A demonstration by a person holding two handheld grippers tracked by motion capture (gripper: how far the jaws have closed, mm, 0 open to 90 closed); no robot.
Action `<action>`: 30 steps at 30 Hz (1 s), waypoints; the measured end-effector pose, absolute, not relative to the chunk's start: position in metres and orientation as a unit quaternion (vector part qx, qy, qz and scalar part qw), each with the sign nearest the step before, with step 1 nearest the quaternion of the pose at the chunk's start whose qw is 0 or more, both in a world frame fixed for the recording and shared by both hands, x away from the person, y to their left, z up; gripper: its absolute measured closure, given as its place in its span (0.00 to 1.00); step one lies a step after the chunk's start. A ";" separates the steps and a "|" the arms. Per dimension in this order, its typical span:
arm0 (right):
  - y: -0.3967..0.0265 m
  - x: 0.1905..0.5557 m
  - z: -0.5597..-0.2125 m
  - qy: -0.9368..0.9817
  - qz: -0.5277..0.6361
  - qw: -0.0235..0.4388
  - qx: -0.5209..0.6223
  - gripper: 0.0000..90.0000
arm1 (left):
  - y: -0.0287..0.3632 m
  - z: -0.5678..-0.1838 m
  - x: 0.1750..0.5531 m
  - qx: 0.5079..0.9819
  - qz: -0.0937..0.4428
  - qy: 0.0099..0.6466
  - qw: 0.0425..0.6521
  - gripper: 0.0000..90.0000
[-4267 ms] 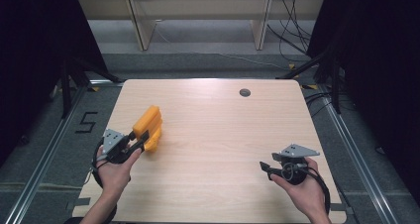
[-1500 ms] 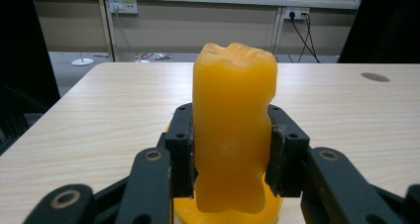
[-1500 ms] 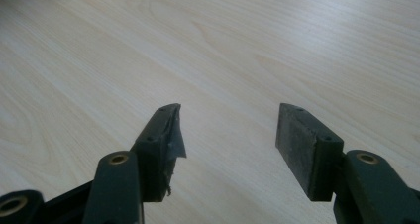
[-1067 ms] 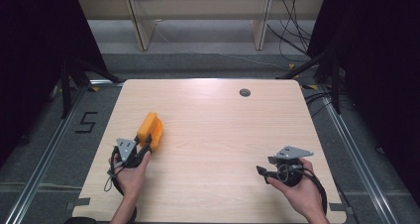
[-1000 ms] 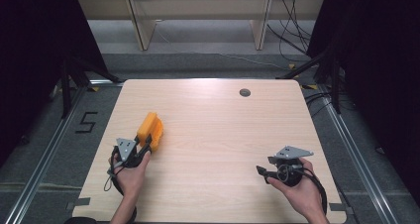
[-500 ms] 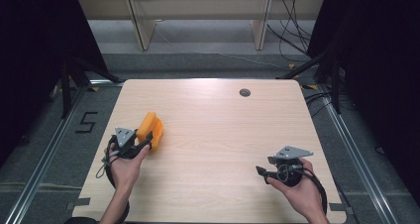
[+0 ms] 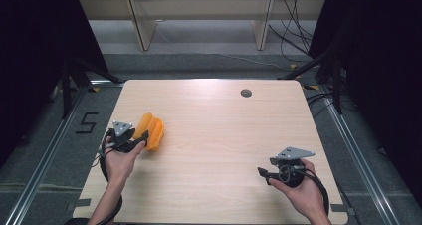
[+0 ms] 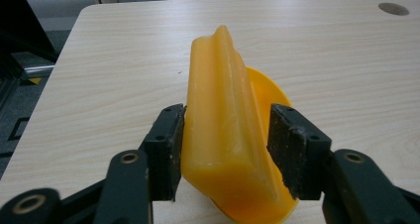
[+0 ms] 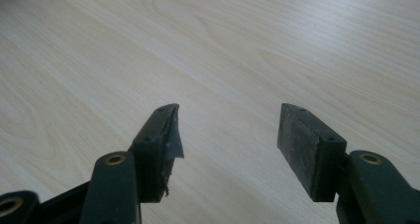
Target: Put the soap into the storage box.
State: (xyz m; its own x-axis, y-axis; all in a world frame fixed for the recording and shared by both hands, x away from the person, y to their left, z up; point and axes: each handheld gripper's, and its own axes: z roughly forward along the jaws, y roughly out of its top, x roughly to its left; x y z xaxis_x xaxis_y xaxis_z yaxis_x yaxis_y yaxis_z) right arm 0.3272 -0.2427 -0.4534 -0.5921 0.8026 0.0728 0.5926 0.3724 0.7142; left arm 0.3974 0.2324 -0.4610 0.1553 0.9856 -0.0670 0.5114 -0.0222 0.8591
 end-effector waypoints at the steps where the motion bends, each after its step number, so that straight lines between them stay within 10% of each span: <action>1: -0.241 0.326 -0.454 0.814 0.360 0.149 0.431 0.47 | 0.233 -0.461 0.398 0.650 0.299 0.577 0.395 0.56; 22: -0.242 0.329 -0.455 0.822 0.359 0.149 0.417 0.47 | 0.231 -0.458 0.402 0.668 0.306 0.563 0.379 0.59; 30: -0.242 0.328 -0.453 0.821 0.355 0.147 0.423 0.46 | 0.236 -0.460 0.407 0.666 0.274 0.571 0.394 0.44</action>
